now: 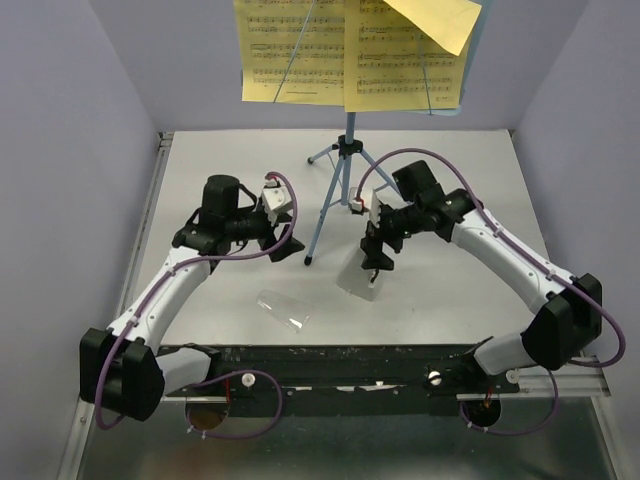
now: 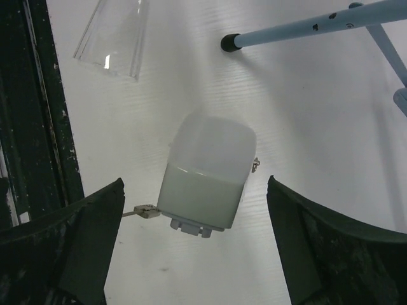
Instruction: Pack up the instrument practice props
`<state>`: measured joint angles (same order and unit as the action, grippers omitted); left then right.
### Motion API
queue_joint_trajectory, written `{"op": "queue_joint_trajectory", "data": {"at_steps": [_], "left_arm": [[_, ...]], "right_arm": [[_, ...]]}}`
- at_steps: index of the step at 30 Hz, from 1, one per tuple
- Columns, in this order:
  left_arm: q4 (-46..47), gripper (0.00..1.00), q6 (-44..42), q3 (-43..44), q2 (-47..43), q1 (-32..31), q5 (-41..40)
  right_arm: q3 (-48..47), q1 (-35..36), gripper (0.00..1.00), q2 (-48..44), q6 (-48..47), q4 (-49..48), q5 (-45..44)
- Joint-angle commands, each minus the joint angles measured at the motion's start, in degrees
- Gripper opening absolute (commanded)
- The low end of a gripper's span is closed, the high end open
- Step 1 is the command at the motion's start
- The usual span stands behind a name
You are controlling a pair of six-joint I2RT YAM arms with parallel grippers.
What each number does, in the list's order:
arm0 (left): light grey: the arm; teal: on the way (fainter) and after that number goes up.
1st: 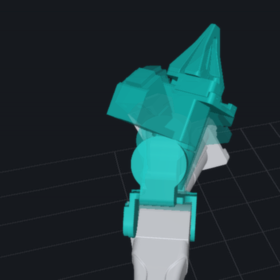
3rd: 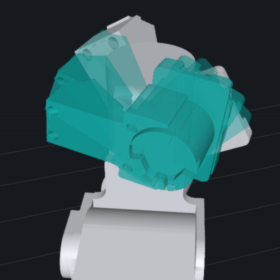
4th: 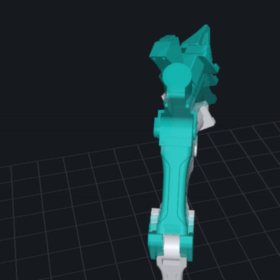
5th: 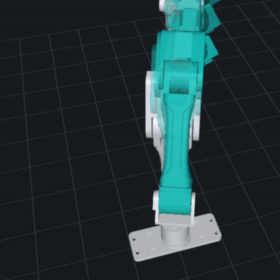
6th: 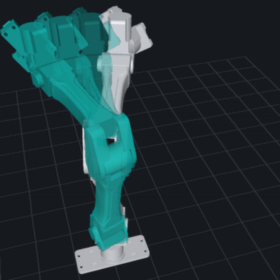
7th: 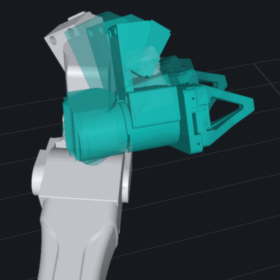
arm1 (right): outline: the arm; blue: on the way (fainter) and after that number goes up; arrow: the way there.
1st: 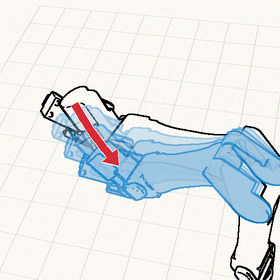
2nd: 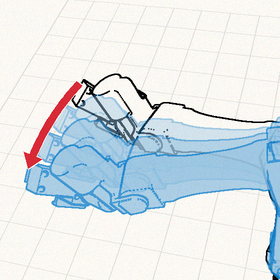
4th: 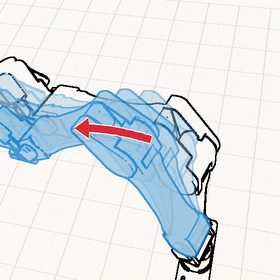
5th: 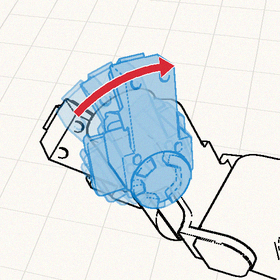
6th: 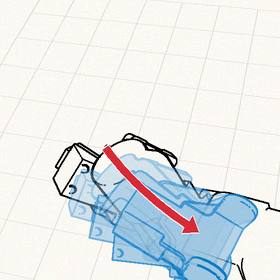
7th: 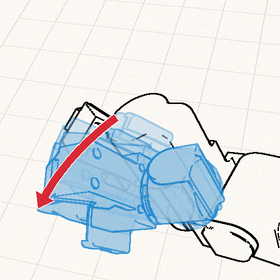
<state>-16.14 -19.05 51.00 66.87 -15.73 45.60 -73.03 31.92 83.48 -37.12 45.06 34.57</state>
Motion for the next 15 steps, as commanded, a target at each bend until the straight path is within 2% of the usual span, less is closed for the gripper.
{"op": "queue_joint_trajectory", "data": {"at_steps": [1, 9, 12, 15], "left_arm": [[-2.40, 0.87, -10.55, 5.32, 3.08, -5.44, 8.70], [-11.71, 0.88, -21.38, 21.57, 17.39, -15.29, 10.47], [-14.17, 0.88, -21.21, 28.60, 23.90, -18.10, 11.52], [-21.27, 0.87, -24.70, 37.21, 29.62, -20.39, 13.19]], "right_arm": [[1.13, -0.36, 1.00, -5.77, -0.76, 0.73, -1.78], [9.83, -10.03, 1.00, -20.19, 6.87, 0.73, 0.76], [13.00, -14.33, 0.97, -21.17, 10.83, 0.73, 4.10], [14.67, -15.75, 0.92, -20.82, 13.82, 0.56, 6.38]]}}
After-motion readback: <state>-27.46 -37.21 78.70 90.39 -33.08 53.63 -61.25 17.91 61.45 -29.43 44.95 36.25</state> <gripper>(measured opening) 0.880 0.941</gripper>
